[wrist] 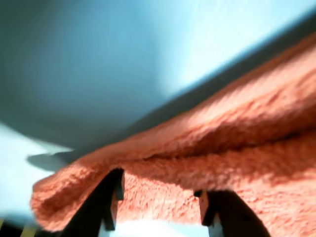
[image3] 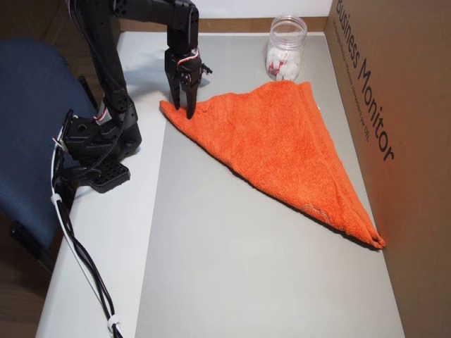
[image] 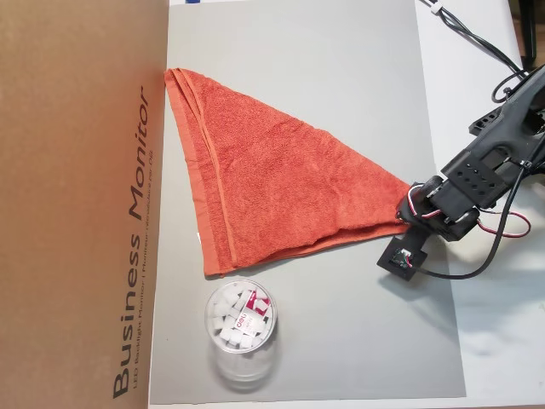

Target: Fold the blanket.

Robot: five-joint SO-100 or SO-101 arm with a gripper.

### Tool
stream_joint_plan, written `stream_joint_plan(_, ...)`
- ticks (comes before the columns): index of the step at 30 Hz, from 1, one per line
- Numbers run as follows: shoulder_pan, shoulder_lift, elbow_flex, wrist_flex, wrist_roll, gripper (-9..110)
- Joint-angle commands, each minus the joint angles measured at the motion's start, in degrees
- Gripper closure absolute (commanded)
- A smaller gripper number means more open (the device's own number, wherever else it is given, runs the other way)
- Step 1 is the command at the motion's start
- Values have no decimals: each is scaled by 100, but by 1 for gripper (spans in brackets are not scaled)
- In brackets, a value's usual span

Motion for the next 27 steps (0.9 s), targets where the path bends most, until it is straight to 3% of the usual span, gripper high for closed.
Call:
stream_joint_plan(1, -26, -149, -193, -694, -18, 87)
stream_joint_plan(11, -431, -483, -633, -1178, 1072, 87)
stream_joint_plan(27, -439, 466, -844, -53, 984, 87)
